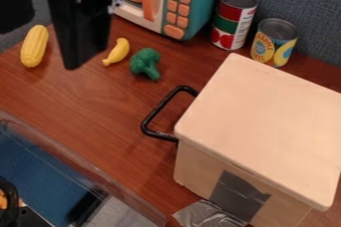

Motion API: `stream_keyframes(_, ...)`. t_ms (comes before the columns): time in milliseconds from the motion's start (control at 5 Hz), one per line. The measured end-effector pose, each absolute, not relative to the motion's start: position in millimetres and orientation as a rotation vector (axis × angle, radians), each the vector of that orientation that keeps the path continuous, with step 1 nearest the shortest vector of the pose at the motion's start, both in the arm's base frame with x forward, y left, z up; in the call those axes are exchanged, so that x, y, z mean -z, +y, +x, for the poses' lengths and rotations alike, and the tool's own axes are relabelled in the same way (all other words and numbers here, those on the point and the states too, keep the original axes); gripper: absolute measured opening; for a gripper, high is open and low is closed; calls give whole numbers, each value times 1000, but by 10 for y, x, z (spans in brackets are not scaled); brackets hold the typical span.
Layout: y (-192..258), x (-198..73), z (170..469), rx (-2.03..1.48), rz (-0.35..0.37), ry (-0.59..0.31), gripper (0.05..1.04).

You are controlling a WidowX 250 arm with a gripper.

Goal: Open a drawer

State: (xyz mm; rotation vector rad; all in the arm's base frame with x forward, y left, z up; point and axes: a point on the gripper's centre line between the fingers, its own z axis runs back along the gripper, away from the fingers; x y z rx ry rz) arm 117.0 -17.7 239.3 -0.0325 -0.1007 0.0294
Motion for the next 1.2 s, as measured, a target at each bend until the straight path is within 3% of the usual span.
stream_keyframes(200, -175, -2371, 1172, -19, -30, -98, 999)
stream_keyframes(400, 6, -2224, 1406, -11, 9, -103, 999)
stream_keyframes(1200, 178, -1199, 2001, 39, 56, 0, 999)
